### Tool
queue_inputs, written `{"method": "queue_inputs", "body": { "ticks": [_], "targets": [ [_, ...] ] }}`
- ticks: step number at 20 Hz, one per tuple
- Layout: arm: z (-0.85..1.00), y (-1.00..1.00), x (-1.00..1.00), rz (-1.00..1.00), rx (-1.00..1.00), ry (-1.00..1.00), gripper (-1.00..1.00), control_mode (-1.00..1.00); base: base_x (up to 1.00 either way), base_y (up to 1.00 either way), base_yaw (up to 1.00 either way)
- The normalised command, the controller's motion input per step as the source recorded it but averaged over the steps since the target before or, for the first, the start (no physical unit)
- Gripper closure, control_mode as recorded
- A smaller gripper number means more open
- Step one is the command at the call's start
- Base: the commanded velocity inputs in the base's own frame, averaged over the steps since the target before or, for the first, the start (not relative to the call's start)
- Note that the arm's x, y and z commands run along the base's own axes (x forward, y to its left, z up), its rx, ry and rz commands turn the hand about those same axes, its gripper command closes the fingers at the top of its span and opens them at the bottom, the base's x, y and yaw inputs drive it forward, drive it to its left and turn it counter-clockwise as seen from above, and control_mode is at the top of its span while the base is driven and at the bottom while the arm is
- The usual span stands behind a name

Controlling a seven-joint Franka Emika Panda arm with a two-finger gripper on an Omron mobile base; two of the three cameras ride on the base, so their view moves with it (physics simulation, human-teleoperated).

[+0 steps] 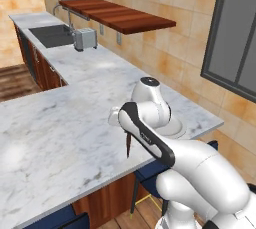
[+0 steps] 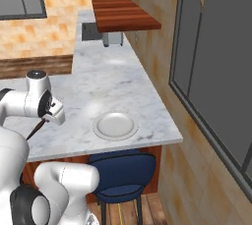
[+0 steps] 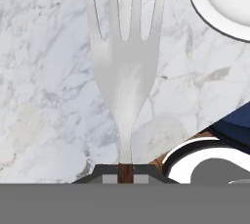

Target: Take the fork and place it on the left side of the plate. Then take the spoon and place it on the right side of the plate. Make sure they're directly next to the plate.

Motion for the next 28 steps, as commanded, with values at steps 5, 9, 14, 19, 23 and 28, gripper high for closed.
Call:
{"method": "queue_inputs", "body": {
  "ticks": [5, 9, 14, 19, 23, 28],
  "targets": [
    [0.0, 0.0, 0.0, 0.0, 0.0, 0.0, 1.0, 1.0, 0.0, 0.0, 0.0],
    [0.0, 0.0, 0.0, 0.0, 0.0, 0.0, 1.0, -1.0, 0.0, 0.0, 0.0],
    [0.0, 0.0, 0.0, 0.0, 0.0, 0.0, 1.0, -1.0, 0.0, 0.0, 0.0],
    [0.0, 0.0, 0.01, 0.0, 0.0, 0.0, 1.0, -1.0, 0.0, 0.0, 0.0],
    [-0.13, -0.08, 0.24, 0.07, 0.0, 0.0, 1.0, -1.0, 0.0, 0.0, 0.0],
    [-0.14, -0.19, 0.45, 0.23, -0.01, 0.09, 1.0, -1.0, 0.0, 0.0, 0.0]
  ]
}}
